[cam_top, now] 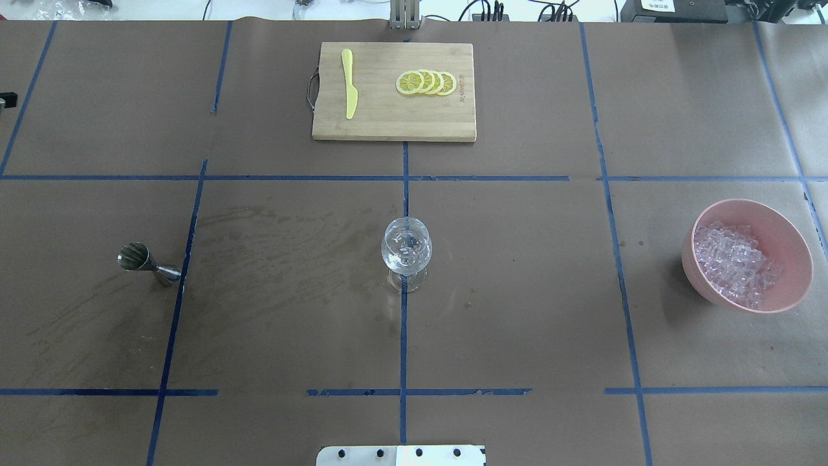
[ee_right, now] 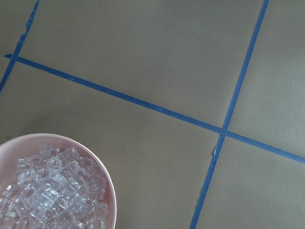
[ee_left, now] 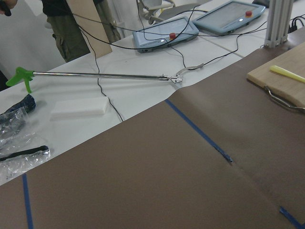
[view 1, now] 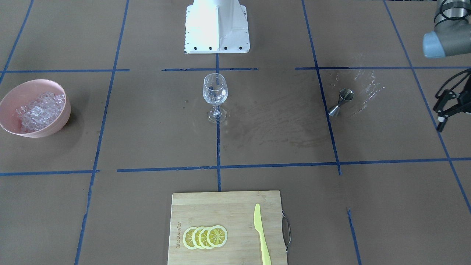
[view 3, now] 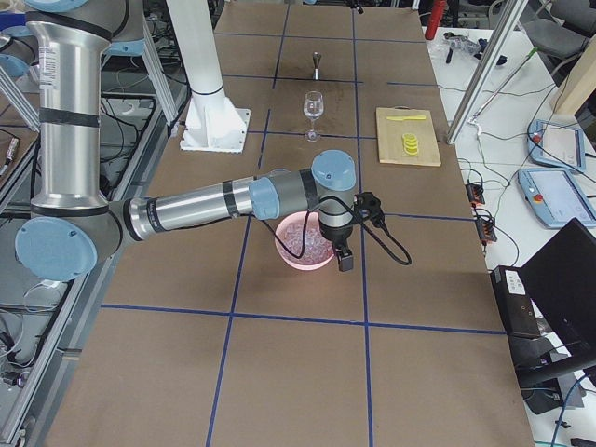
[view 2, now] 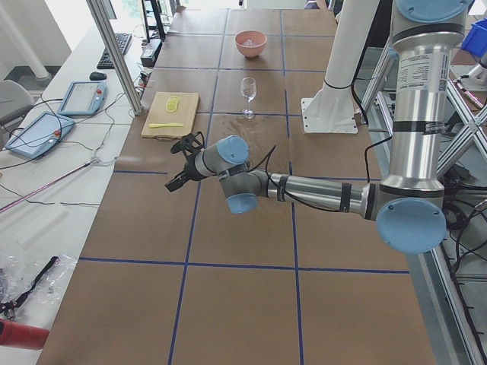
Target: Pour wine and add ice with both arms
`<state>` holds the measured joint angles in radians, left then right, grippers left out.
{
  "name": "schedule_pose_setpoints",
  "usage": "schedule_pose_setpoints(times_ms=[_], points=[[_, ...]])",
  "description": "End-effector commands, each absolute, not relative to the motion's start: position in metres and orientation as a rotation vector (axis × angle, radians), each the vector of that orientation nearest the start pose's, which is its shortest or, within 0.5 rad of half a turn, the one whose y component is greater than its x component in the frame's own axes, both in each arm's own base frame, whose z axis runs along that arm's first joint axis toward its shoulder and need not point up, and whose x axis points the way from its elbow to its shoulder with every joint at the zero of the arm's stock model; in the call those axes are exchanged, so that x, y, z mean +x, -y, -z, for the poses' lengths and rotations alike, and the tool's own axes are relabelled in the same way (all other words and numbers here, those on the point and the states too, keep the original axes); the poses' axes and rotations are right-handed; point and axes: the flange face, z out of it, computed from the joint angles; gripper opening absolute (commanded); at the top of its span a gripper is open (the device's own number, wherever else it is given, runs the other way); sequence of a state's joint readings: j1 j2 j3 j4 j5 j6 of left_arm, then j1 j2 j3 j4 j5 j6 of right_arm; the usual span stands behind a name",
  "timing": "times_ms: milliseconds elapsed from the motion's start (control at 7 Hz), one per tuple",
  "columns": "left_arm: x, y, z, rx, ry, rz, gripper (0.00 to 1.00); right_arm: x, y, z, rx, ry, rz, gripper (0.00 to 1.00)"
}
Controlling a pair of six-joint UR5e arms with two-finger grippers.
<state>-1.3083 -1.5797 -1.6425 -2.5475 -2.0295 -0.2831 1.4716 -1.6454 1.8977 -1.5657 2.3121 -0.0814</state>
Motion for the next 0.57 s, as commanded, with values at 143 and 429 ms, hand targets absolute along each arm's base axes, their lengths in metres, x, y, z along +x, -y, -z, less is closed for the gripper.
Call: schedule_pose_setpoints(times_ms=[143, 429], points=[[-0.004, 0.532, -0.581, 0.43, -0.596, -0.171, 1.0, 0.02, 0.467, -0.536, 0.238, 0.741, 0.266, 1.0], [-0.031, 0.514, -0.618, 0.177, -0.587, -0.066, 1.0, 0.02, 0.468, -0.537, 0.234, 0.741, 0.265, 1.0]])
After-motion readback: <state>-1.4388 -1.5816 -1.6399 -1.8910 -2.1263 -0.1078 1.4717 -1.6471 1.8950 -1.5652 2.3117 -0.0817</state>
